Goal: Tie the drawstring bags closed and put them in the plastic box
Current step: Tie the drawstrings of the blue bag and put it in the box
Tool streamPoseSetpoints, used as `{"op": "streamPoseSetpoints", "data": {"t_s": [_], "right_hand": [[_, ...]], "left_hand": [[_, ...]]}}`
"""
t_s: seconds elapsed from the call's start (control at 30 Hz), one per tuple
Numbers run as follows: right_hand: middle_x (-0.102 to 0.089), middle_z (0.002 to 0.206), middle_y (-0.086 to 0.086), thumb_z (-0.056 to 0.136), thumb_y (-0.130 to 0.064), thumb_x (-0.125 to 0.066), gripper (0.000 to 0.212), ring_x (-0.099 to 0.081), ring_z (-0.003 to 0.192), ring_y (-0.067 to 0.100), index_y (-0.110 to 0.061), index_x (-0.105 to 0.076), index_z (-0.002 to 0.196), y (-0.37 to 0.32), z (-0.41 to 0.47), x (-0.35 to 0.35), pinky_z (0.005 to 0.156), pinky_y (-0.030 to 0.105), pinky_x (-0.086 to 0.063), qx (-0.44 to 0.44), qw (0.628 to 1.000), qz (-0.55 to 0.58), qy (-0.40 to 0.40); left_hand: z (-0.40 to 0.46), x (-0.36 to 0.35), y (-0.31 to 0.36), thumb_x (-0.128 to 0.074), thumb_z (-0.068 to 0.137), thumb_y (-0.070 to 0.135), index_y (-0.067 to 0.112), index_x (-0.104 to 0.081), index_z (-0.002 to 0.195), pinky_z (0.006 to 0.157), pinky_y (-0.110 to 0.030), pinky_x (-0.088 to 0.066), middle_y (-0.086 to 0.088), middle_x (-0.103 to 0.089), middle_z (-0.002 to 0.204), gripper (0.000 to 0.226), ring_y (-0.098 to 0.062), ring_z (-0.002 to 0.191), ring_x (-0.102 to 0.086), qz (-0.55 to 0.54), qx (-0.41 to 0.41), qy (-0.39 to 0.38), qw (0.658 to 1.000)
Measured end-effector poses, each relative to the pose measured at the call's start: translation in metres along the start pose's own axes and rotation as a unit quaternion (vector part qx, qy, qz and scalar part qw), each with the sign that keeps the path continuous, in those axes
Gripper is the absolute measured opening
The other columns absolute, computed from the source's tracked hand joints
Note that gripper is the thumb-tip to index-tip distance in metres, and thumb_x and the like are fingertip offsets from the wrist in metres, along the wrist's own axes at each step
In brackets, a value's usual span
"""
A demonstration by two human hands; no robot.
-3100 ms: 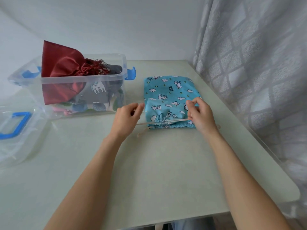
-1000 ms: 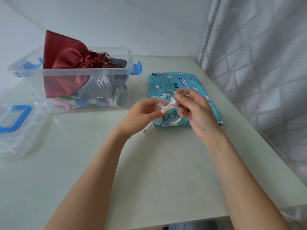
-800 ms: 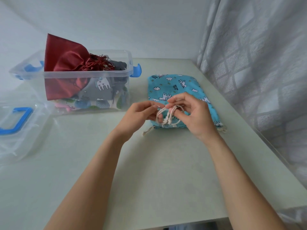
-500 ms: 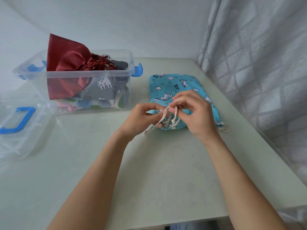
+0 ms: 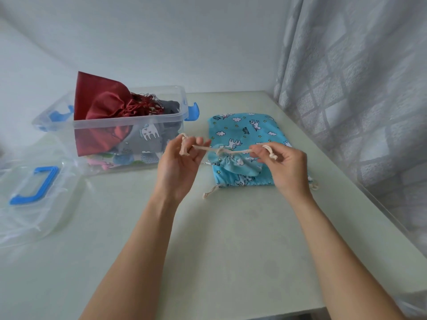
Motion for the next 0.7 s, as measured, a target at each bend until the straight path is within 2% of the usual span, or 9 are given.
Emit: {"op": "streamPoseSetpoints", "data": {"t_s": [0.03, 0.1, 0.17, 0.33, 0.43, 0.5, 0.57, 0.63, 0.7], "right_hand": [[-0.071, 0.069, -0.011, 0.086, -0.02, -0.067, 0.008, -0.07, 0.073, 0.012, -0.015, -0.073, 0.084, 0.003, 0.001, 0.002, 0.068, 0.025, -0.055, -0.021, 1.0, 0.005, 0.012], [-0.069, 0.066, -0.012, 0.087, -0.021, -0.065, 0.012, -0.069, 0.071, 0.007, -0.013, -0.071, 0.08, 0.006, 0.002, 0.008, 0.069, 0.024, -0.055, -0.043, 0.999, -0.003, 0.031], [-0.068, 0.068, -0.01, 0.087, -0.021, -0.065, 0.019, -0.068, 0.067, 0.002, -0.005, -0.069, 0.077, 0.008, 0.004, 0.013, 0.071, 0.026, -0.055, -0.049, 0.997, -0.031, 0.046], [-0.069, 0.069, -0.005, 0.086, -0.025, -0.067, 0.021, -0.068, 0.065, 0.005, -0.007, -0.068, 0.075, 0.028, 0.003, 0.018, 0.079, 0.037, -0.055, -0.116, 0.987, -0.114, 0.0], [-0.068, 0.094, -0.003, 0.08, -0.031, -0.072, 0.028, -0.066, 0.084, 0.013, -0.012, -0.065, 0.099, 0.041, 0.002, 0.02, 0.085, 0.035, -0.051, -0.161, 0.968, -0.189, -0.044], [-0.06, 0.106, -0.006, 0.08, -0.029, -0.073, 0.04, -0.06, 0.093, 0.013, -0.016, -0.057, 0.113, 0.032, 0.003, 0.017, 0.085, 0.029, -0.048, -0.125, 0.976, -0.172, -0.041], [-0.062, 0.103, -0.009, 0.082, -0.024, -0.071, 0.027, -0.058, 0.094, 0.008, -0.018, -0.06, 0.106, 0.013, 0.002, 0.007, 0.083, 0.023, -0.046, -0.038, 0.986, -0.144, -0.069], [-0.065, 0.09, -0.01, 0.08, -0.024, -0.072, 0.01, -0.058, 0.089, 0.006, -0.02, -0.066, 0.088, 0.0, -0.005, -0.009, 0.079, 0.019, -0.043, 0.019, 0.981, -0.127, -0.148], [-0.063, 0.083, -0.011, 0.074, -0.029, -0.077, 0.013, -0.054, 0.087, 0.008, -0.024, -0.067, 0.079, 0.002, -0.011, -0.02, 0.075, 0.017, -0.039, 0.036, 0.964, -0.153, -0.214]], "left_hand": [[0.0, 0.003, 0.0, -0.03, 0.097, 0.012, 0.018, -0.038, 0.057, 0.081, -0.027, -0.054, 0.006, -0.04, 0.051, 0.042, -0.007, 0.05, -0.049, -0.006, 0.007, 0.015, 1.0], [0.001, 0.011, 0.001, -0.032, 0.096, 0.008, 0.02, -0.029, 0.061, 0.051, -0.019, -0.043, 0.008, -0.026, 0.05, 0.037, -0.006, 0.043, -0.026, 0.083, 0.008, 0.073, 0.994], [0.001, 0.017, 0.002, -0.034, 0.093, 0.004, 0.02, -0.026, 0.063, 0.041, -0.017, -0.026, 0.009, -0.025, 0.05, 0.034, -0.007, 0.045, -0.021, 0.216, -0.005, 0.107, 0.97], [-0.002, 0.016, -0.003, -0.039, 0.094, 0.005, 0.016, -0.034, 0.072, 0.046, -0.018, -0.027, 0.014, -0.031, 0.049, 0.026, -0.006, 0.047, -0.025, 0.386, -0.029, 0.074, 0.919], [-0.004, 0.017, -0.008, -0.053, 0.092, 0.011, 0.018, -0.045, 0.081, 0.055, -0.02, -0.035, 0.011, -0.043, 0.059, 0.015, -0.005, 0.053, -0.038, 0.435, -0.01, 0.039, 0.9], [-0.004, 0.016, -0.009, -0.058, 0.087, 0.009, 0.018, -0.049, 0.092, 0.06, -0.021, -0.038, 0.009, -0.051, 0.067, 0.014, -0.007, 0.062, -0.047, 0.45, -0.001, 0.022, 0.893], [-0.004, 0.015, -0.011, -0.056, 0.087, 0.001, 0.013, -0.048, 0.103, 0.057, -0.016, -0.039, 0.017, -0.052, 0.059, 0.022, 0.0, 0.058, -0.051, 0.451, 0.005, 0.008, 0.892], [-0.003, 0.014, -0.011, -0.054, 0.086, -0.004, 0.01, -0.048, 0.107, 0.054, -0.012, -0.039, 0.017, -0.048, 0.055, 0.026, 0.004, 0.053, -0.049, 0.455, 0.005, 0.005, 0.891], [-0.003, 0.014, -0.01, -0.055, 0.086, -0.004, 0.011, -0.049, 0.107, 0.055, -0.012, -0.04, 0.011, -0.043, 0.06, 0.027, 0.003, 0.053, -0.047, 0.46, -0.001, 0.005, 0.888]]}}
Point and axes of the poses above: each hand's wrist, its own z-axis towards the middle knuckle, its own x-axis out of the back of the hand, y = z × x, the point moved 4 cm from there along z, towards the middle knuckle
